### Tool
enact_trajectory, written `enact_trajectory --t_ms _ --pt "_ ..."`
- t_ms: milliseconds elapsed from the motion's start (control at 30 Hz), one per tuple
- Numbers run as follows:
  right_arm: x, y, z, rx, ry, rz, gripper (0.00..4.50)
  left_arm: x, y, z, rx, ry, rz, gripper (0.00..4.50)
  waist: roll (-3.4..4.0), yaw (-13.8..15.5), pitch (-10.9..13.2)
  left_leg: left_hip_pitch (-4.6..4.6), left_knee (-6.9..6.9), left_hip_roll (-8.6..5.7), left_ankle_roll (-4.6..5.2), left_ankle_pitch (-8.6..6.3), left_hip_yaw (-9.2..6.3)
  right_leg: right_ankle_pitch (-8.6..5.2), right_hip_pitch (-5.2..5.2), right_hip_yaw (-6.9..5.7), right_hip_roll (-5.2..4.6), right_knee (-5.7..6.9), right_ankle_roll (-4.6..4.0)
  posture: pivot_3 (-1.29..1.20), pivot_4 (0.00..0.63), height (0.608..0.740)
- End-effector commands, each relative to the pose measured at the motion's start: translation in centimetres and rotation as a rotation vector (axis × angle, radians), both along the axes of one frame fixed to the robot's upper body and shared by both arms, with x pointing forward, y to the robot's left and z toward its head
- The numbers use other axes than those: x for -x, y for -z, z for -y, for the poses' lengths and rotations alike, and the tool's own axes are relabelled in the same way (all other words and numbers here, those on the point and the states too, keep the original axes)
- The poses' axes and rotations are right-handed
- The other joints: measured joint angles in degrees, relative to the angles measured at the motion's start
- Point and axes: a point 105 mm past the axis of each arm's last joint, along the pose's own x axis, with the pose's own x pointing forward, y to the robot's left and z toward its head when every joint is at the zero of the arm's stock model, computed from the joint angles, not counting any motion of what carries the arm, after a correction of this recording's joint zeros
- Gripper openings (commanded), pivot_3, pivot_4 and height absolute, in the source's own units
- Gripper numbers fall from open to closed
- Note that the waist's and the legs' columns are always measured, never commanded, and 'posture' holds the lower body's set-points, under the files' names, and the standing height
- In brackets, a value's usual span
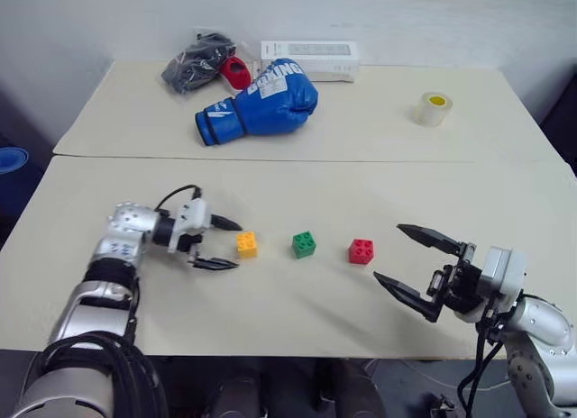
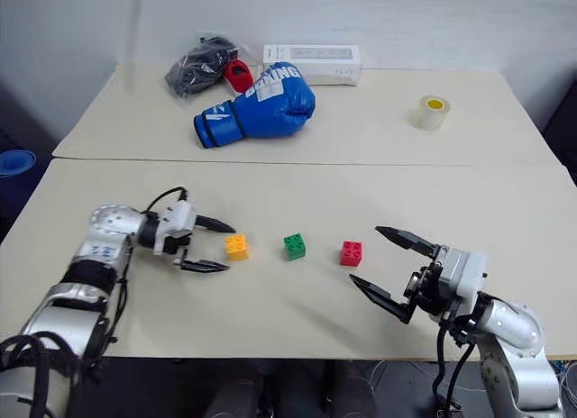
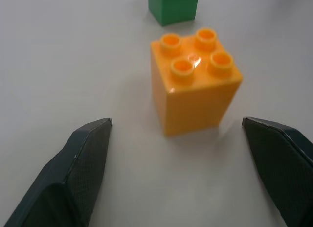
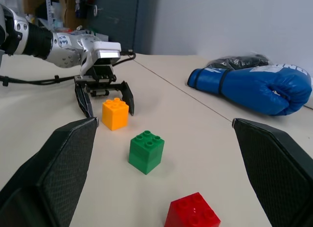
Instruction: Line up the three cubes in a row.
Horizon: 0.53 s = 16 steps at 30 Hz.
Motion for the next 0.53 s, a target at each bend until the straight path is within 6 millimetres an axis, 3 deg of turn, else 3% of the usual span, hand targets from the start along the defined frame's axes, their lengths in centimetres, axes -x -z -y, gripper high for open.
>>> enact_trajectory --t_ms 33,200,333,533 --pt "-0.2 -1.4 2.4 0.046 0.009 0.025 4.50 1.3 -2.0 -2.2 0.047 -0.024 0.033 4.48 0.01 0.0 0.0 0.00 0.00 0.01 0.01 0.00 0.00 0.00 0.00 0.00 -0.07 -0.01 0.00 0.00 0.150 0.740" --pt "0.6 -1.0 6.2 0.285 -0.058 -0.058 4.50 4.4 -3.3 -5.9 0.060 -0.174 0.100 4.48 0.03 0.0 0.0 -0.01 0.00 -0.04 0.07 -0.03 -0.09 0.00 0.04 -0.07 -0.39 -0.06 0.00 0.00 0.150 0.740" --pt "-0.6 -1.6 8.8 0.382 -0.039 -0.035 4.50 6.5 -3.2 -8.5 0.026 -0.298 0.102 4.48 0.06 0.0 0.0 0.04 0.02 -0.12 0.12 -0.04 -0.14 0.00 0.12 -0.10 -0.58 -0.22 0.00 0.00 0.150 0.740" --pt "-2.4 -1.4 9.8 0.414 -0.042 -0.032 4.50 7.7 -3.0 -9.1 0.045 -0.381 0.062 4.48 0.17 0.4 0.1 0.04 0.00 -0.15 0.09 -0.06 -0.23 -0.01 0.09 -0.16 -0.69 -0.24 -0.02 0.00 0.150 0.740"
